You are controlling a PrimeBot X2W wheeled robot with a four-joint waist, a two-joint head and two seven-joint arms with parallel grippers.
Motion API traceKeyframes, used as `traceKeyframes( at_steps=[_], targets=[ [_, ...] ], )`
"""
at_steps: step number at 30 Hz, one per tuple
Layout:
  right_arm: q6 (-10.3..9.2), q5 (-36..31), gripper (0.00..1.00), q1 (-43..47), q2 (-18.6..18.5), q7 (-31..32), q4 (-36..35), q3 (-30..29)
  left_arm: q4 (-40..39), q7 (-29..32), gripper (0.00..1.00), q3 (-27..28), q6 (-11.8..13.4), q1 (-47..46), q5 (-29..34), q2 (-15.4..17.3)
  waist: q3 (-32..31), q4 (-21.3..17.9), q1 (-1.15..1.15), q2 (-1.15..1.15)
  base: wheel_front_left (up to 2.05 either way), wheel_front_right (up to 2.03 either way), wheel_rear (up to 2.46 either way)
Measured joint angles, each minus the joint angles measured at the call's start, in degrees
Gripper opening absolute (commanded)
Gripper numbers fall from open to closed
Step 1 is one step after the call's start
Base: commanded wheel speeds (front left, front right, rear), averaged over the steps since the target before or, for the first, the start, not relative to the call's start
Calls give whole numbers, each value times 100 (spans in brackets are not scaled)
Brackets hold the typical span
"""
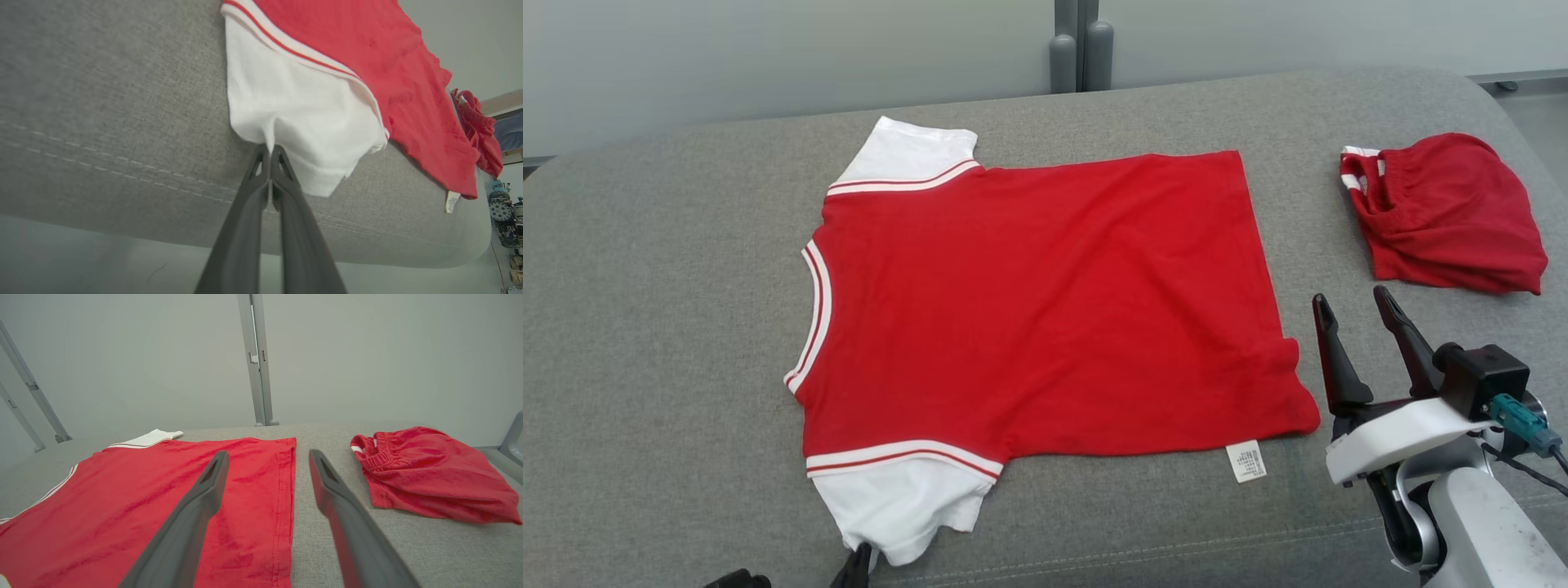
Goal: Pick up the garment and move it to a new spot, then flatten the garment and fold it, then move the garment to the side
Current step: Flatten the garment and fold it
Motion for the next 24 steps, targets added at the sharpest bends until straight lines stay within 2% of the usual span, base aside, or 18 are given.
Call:
traceKeyframes(
  at_steps=[2, 5, 15, 20, 24],
  targets=[
    [3, 21, 100, 7, 7, 0, 93, -12, -143, -88, 0, 66, -49, -73, -2, 1, 2, 17, 0, 0, 0, 0, 0],
    [108, 177, 100, 94, 37, 15, 359, -2, -363, -174, 0, 109, -100, -186, -55, 0, -1, 40, 0, 0, 0, 0, 0],
    [311, 978, 100, 589, 402, 407, 1276, -100, -1436, -527, 0, 229, -219, -586, -233, -8, -13, 116, 0, 0, 0, 0, 0],
    [412, 1486, 100, 575, 644, 464, 1589, -308, -1727, -575, 0, 140, -221, -631, -232, -9, -2, 118, 0, 0, 0, 0, 0],
    [471, 1811, 100, 501, 678, 564, 1813, -479, -1850, -571, 0, 80, -225, -631, -232, -12, 35, 126, 0, 0, 0, 0, 0]
  ],
)
